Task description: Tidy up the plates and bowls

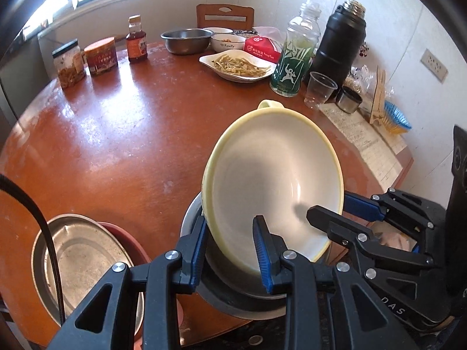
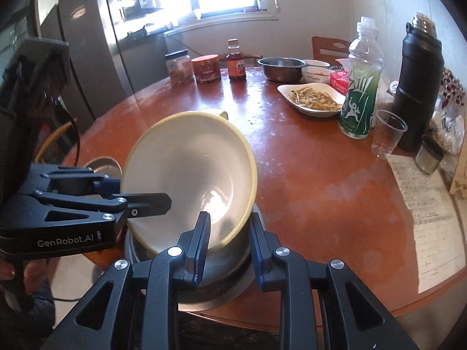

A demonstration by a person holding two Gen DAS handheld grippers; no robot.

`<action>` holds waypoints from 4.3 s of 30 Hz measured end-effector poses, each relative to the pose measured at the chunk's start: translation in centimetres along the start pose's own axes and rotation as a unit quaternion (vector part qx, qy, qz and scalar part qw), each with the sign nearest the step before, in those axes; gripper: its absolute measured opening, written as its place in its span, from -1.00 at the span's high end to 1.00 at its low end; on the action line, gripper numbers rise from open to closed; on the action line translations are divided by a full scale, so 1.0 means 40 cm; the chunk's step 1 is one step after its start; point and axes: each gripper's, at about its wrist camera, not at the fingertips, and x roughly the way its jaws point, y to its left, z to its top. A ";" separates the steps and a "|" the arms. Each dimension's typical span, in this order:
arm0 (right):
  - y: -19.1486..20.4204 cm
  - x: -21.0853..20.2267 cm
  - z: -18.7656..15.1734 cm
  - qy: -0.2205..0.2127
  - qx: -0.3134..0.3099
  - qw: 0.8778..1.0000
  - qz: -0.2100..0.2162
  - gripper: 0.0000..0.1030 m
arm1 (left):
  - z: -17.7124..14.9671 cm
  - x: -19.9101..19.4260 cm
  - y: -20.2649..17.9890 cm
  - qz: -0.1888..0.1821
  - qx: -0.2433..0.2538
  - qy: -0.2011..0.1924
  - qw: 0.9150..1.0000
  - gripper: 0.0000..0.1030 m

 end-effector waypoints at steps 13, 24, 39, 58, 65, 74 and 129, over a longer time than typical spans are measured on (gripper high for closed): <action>-0.002 0.008 -0.018 0.011 -0.019 1.000 -0.015 0.44 | -0.029 0.002 -0.038 0.030 0.030 0.001 0.999 0.38; 0.007 0.014 -0.019 0.015 -0.022 1.000 -0.014 0.44 | -0.042 -0.015 -0.039 0.024 0.032 0.002 0.999 0.35; 0.007 0.014 -0.020 0.016 -0.020 1.000 -0.013 0.42 | -0.043 -0.014 -0.007 0.025 0.015 0.006 1.000 0.02; 0.004 -0.026 -0.004 -0.007 -0.003 1.000 -0.012 0.29 | -0.051 -0.035 0.009 0.015 0.003 -0.008 1.000 0.01; -0.012 -0.048 0.002 -0.018 0.003 1.000 -0.018 0.15 | -0.057 -0.056 0.028 0.020 -0.007 -0.014 1.000 0.00; -0.026 -0.064 0.002 -0.025 0.011 0.999 -0.023 0.14 | -0.069 -0.083 0.061 0.028 -0.024 -0.020 0.999 -0.01; -0.133 0.022 -0.080 0.039 0.062 0.995 0.063 0.18 | -0.155 0.008 0.078 -0.049 -0.142 0.035 0.988 -0.05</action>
